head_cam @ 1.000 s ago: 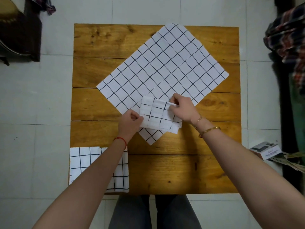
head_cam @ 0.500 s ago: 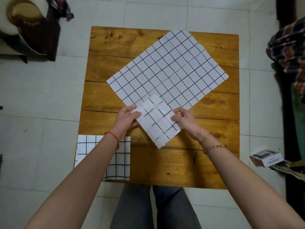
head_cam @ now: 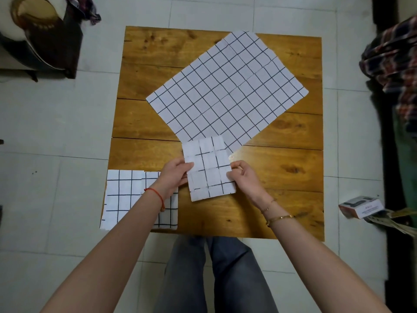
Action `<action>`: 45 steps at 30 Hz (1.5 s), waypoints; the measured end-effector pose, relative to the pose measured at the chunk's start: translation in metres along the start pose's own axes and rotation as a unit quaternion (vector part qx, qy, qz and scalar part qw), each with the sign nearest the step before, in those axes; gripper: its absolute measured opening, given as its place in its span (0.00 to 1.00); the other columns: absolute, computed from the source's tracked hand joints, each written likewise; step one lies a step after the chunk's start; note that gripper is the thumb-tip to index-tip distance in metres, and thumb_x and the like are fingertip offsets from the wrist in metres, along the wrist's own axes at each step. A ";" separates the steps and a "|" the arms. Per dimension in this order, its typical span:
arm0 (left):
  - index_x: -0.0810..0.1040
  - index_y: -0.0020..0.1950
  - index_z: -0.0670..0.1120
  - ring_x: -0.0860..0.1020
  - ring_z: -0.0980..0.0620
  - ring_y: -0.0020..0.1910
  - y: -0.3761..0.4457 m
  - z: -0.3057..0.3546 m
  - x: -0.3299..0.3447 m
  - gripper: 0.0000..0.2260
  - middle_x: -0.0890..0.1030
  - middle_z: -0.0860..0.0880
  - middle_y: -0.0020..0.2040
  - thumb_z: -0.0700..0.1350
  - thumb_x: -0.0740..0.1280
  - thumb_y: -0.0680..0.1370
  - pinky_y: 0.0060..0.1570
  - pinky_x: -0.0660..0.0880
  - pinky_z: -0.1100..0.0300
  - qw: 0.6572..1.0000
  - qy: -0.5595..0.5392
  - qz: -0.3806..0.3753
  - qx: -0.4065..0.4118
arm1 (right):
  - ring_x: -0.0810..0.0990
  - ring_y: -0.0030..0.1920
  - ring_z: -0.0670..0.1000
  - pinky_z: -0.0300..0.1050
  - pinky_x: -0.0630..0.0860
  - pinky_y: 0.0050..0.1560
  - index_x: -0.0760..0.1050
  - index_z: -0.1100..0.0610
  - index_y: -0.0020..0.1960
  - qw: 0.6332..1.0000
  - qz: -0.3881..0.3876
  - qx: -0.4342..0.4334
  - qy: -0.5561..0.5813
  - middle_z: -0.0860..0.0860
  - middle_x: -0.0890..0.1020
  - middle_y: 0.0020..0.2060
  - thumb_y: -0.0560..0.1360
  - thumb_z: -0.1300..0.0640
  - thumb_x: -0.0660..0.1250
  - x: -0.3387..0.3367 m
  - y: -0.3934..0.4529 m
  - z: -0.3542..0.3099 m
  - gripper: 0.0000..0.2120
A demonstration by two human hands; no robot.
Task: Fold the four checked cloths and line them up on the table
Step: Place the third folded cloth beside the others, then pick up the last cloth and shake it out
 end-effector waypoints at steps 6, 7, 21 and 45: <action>0.77 0.59 0.41 0.74 0.57 0.34 -0.010 -0.030 -0.012 0.10 0.76 0.51 0.36 0.40 0.66 0.78 0.38 0.73 0.63 0.988 0.147 0.023 0.048 | 0.72 0.36 0.46 0.35 0.70 0.38 0.74 0.57 0.43 0.987 0.058 -0.022 -0.148 0.49 0.75 0.34 0.77 0.60 0.65 0.013 -0.025 0.034 0.05; 0.77 0.60 0.41 0.75 0.57 0.34 -0.014 -0.035 -0.014 0.11 0.78 0.50 0.38 0.40 0.67 0.77 0.38 0.73 0.63 0.986 0.156 0.027 0.052 | 0.72 0.36 0.46 0.35 0.69 0.37 0.73 0.55 0.41 0.984 0.069 -0.023 -0.163 0.48 0.75 0.33 0.77 0.60 0.65 0.015 -0.029 0.040 0.07; 0.71 0.70 0.46 0.79 0.48 0.58 -0.038 -0.074 -0.031 0.21 0.80 0.47 0.61 0.39 0.66 0.77 0.59 0.77 0.47 0.982 0.166 0.043 0.080 | 0.76 0.40 0.50 0.44 0.74 0.41 0.74 0.57 0.45 0.948 0.087 -0.011 -0.305 0.49 0.78 0.38 0.77 0.57 0.63 0.051 -0.045 0.071 0.05; 0.77 0.63 0.42 0.76 0.61 0.44 -0.040 0.001 -0.058 0.15 0.80 0.49 0.54 0.37 0.62 0.77 0.44 0.71 0.77 0.935 0.258 0.113 0.216 | 0.76 0.39 0.52 0.46 0.74 0.35 0.74 0.59 0.47 0.916 0.201 -0.093 -0.336 0.52 0.78 0.40 0.77 0.58 0.64 0.009 -0.025 -0.001 0.04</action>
Point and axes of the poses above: each hand's wrist, its own y-axis towards the middle knuckle, its own x-axis out of the palm, z = x × y, the point moved 9 cm from there along y, towards the middle knuckle
